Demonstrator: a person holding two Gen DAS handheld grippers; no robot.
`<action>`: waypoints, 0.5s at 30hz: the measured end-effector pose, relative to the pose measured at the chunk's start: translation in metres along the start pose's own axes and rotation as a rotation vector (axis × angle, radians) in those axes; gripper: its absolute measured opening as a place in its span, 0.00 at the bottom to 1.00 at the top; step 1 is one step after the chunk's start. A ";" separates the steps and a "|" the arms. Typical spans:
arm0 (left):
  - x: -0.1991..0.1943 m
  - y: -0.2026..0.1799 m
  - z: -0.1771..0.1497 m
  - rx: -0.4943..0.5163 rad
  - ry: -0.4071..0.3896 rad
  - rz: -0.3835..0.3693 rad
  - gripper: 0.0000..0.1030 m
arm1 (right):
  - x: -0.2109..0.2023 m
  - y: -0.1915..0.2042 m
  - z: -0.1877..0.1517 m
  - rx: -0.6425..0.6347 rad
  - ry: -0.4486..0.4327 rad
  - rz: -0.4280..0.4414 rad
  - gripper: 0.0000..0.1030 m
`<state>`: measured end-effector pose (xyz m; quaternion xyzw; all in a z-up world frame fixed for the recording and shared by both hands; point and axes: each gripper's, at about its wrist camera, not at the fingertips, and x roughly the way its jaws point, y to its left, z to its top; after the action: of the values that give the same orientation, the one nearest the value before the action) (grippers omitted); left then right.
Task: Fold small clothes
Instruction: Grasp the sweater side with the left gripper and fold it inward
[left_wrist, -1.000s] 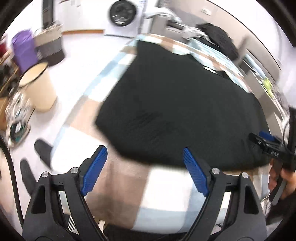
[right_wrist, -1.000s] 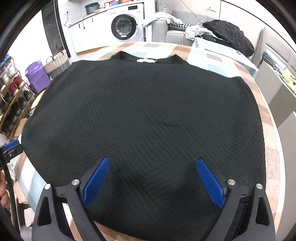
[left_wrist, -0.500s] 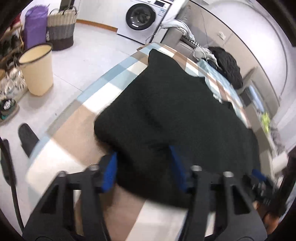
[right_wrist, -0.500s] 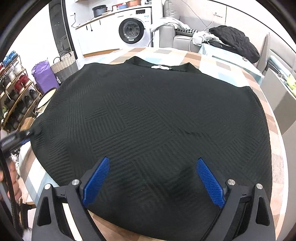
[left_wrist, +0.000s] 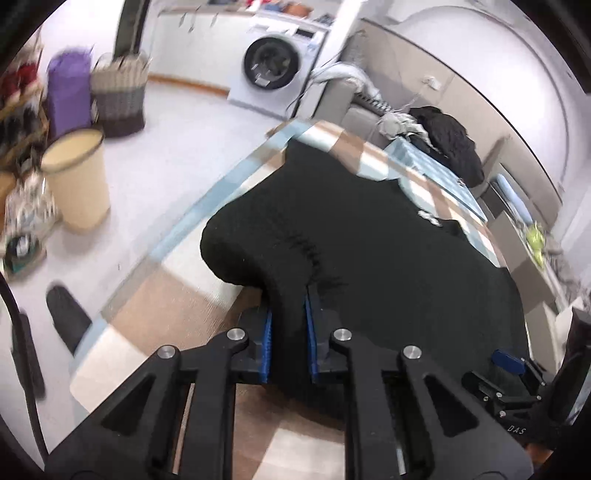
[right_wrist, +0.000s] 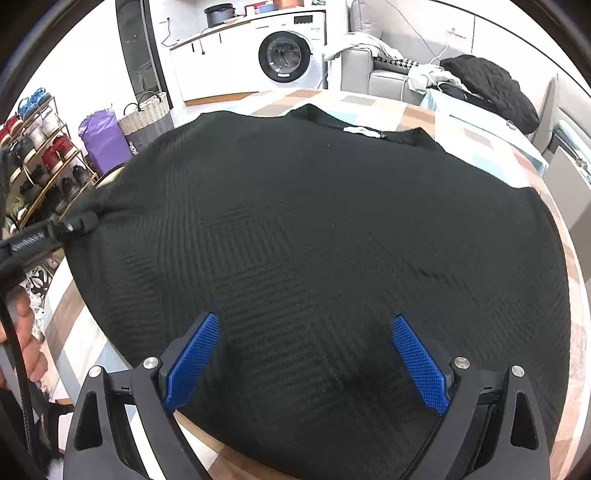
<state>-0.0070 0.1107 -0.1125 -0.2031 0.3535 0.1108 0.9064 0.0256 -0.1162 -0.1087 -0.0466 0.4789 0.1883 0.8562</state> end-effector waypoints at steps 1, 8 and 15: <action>-0.005 -0.009 0.004 0.033 -0.019 -0.004 0.11 | -0.002 -0.002 0.000 0.006 -0.003 0.000 0.94; -0.020 -0.117 0.028 0.367 -0.130 -0.141 0.11 | -0.020 -0.033 -0.005 0.085 -0.037 -0.060 0.94; -0.007 -0.254 -0.025 0.700 0.006 -0.484 0.11 | -0.062 -0.103 -0.028 0.277 -0.082 -0.214 0.94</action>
<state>0.0605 -0.1280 -0.0512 0.0396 0.3146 -0.2324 0.9195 0.0114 -0.2359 -0.0819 0.0286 0.4571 0.0301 0.8884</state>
